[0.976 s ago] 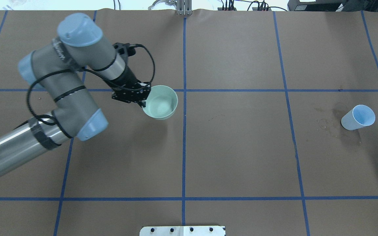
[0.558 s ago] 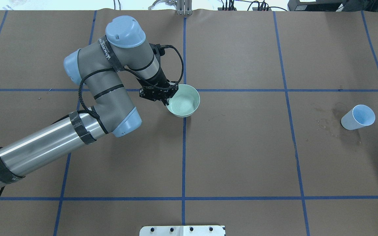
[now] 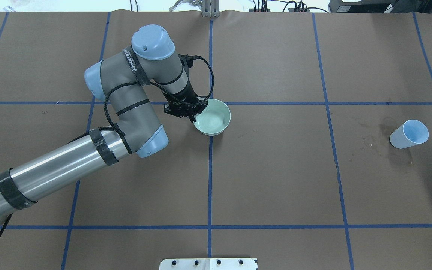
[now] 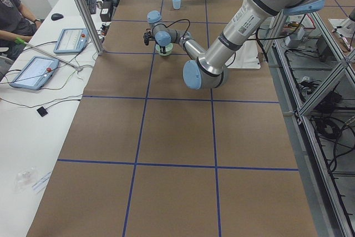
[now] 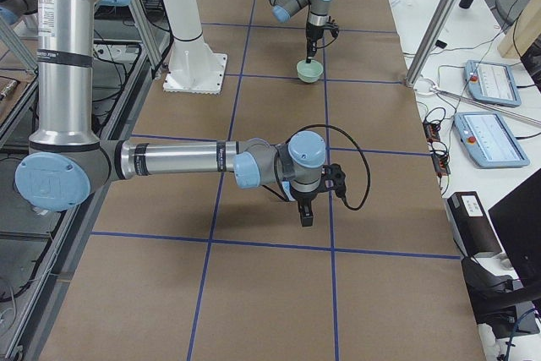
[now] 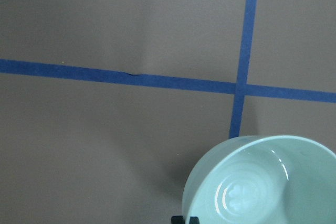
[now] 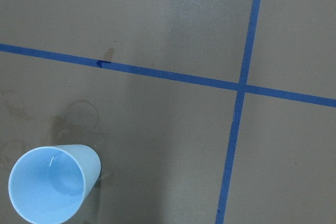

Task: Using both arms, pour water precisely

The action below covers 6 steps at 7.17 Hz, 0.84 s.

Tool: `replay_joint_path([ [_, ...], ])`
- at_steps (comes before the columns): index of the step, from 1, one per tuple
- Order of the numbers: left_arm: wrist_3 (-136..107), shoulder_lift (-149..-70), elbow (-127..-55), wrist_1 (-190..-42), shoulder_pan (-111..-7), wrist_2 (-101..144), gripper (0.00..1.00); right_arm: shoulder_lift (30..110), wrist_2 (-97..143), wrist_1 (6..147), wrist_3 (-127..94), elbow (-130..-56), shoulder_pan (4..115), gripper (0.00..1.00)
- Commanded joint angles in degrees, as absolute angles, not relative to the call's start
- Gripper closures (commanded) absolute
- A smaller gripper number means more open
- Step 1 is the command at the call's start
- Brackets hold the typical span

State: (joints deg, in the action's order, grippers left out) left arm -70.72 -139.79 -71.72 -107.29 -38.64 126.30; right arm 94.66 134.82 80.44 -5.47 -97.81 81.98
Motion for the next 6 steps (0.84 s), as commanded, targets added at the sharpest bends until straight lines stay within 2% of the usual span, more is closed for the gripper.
replay_joint_path([
  [1, -70.66, -139.92, -71.02, -107.58, -38.58, 126.04, 1.00, 94.66, 134.82, 80.51, -5.54, -97.65, 81.83, 0.01],
  [2, -70.66, -139.92, -71.02, -107.58, -38.58, 126.04, 0.64, 94.75, 134.91, 80.51, -5.54, -97.65, 81.83, 0.01],
  [3, -70.75, -139.92, -71.28, -107.58, -38.58, 126.04, 0.04, 94.66, 134.91, 80.42, -5.54, -97.65, 81.48, 0.01],
  [4, -70.84, -140.18, -72.50, -107.40, -38.76, 126.21, 0.00, 94.66, 134.83, 80.33, -5.45, -97.99, 80.87, 0.01],
  [6, -71.37, -137.92, -80.20, -105.39, -40.94, 126.65, 0.00, 95.18, 134.74, 74.76, -6.76, -98.00, 79.46, 0.01],
])
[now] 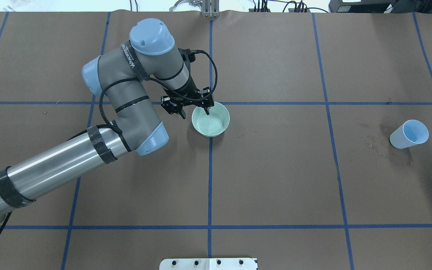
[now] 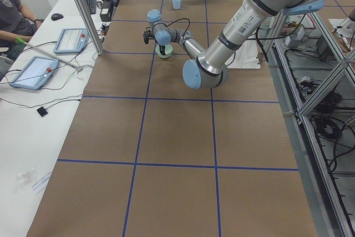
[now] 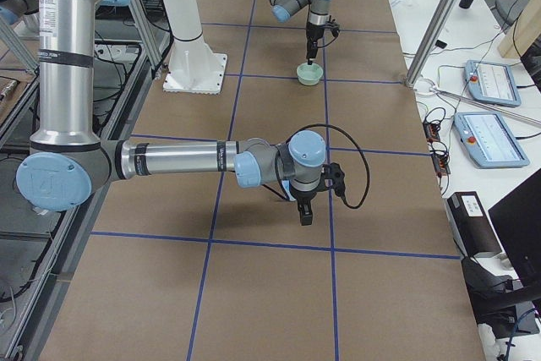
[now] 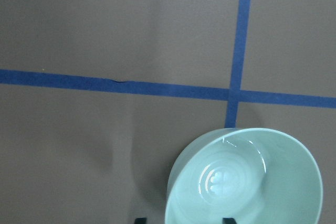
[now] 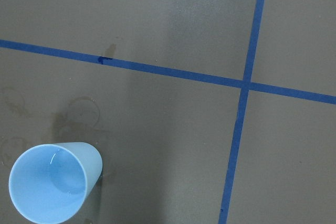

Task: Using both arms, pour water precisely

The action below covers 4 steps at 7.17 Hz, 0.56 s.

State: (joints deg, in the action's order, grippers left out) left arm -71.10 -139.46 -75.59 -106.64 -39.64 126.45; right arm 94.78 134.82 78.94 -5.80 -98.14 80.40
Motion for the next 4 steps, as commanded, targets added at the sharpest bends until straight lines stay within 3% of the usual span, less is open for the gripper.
replay_joint_path([
  [1, -71.37, -134.86, -85.81, -102.77, -41.30, 126.65, 0.00, 98.14, 134.65, 65.75, -11.03, -97.82, 78.76, 0.01],
  [4, -71.45, -133.86, -89.65, -99.40, -41.92, 126.56, 0.00, 103.09, 132.99, 29.21, -24.14, -91.18, 72.01, 0.02],
])
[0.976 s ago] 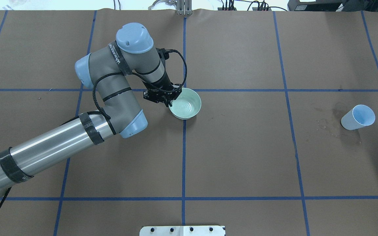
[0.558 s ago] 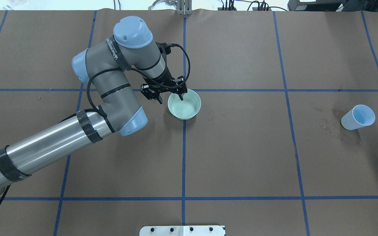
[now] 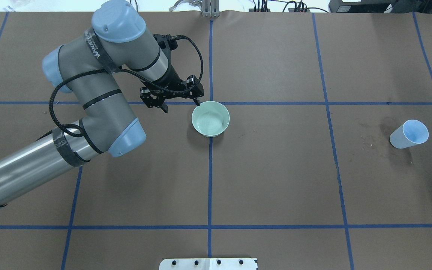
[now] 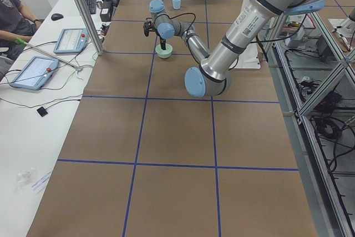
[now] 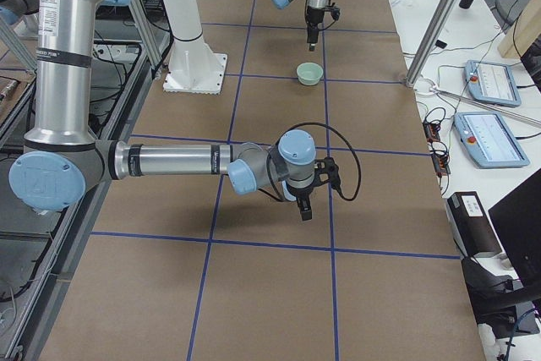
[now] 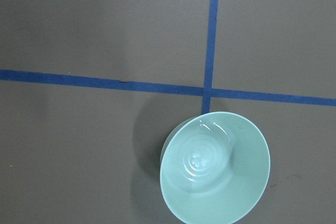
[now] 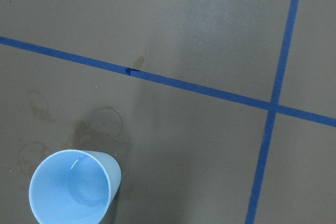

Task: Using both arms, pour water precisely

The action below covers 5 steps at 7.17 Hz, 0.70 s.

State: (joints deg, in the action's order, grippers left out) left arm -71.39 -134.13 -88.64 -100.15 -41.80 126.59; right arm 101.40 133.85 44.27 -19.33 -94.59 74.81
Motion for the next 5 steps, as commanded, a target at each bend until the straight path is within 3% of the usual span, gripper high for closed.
replay_joint_path([
  [1, -71.46, -133.86, -89.74, -99.40, -42.18, 126.56, 0.00, 104.66, 132.28, 18.48, -24.17, -87.31, 71.46, 0.03],
  [3, -71.46, -133.77, -90.18, -99.32, -42.80, 126.56, 0.00, 105.21, 131.31, 1.38, -24.26, -80.61, 71.11, 0.01],
  [5, -71.54, -133.77, -90.26, -99.32, -42.80, 126.56, 0.00, 105.03, 129.13, -2.44, -23.65, -80.24, 68.05, 0.01],
])
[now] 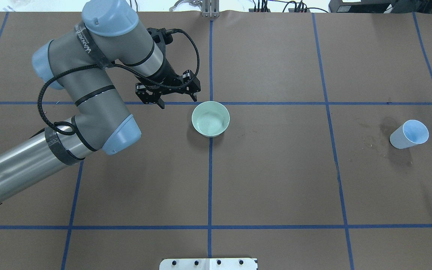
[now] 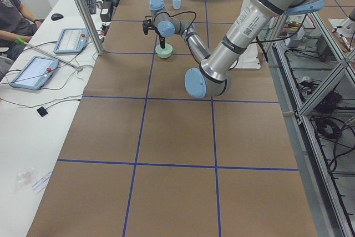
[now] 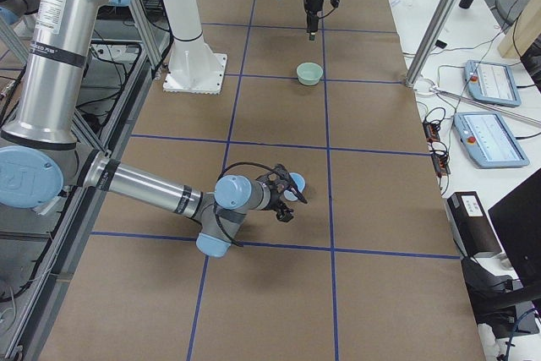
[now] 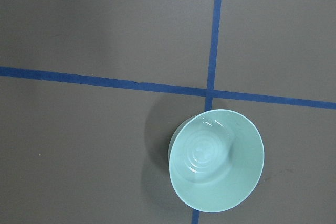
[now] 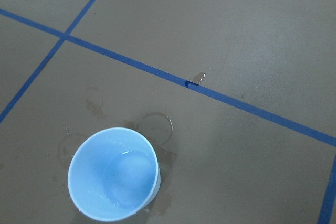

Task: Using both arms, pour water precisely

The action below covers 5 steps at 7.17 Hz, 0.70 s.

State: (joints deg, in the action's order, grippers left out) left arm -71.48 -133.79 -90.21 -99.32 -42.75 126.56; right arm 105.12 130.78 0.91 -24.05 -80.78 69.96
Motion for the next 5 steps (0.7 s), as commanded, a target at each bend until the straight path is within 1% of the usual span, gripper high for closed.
replay_joint_path([
  [1, -71.54, -133.60, -90.26, -99.32, -42.80, 126.56, 0.00, 104.86, 126.07, -3.24, -23.82, -80.24, 63.76, 0.01],
  [2, -71.54, -133.59, -90.52, -99.32, -42.98, 126.56, 0.00, 103.90, 125.51, -3.34, -24.25, -80.24, 60.68, 0.01],
  [5, -71.54, -132.36, -91.93, -99.32, -43.15, 126.56, 0.00, 103.27, 119.38, -3.34, -25.39, -79.54, 58.54, 0.01],
])
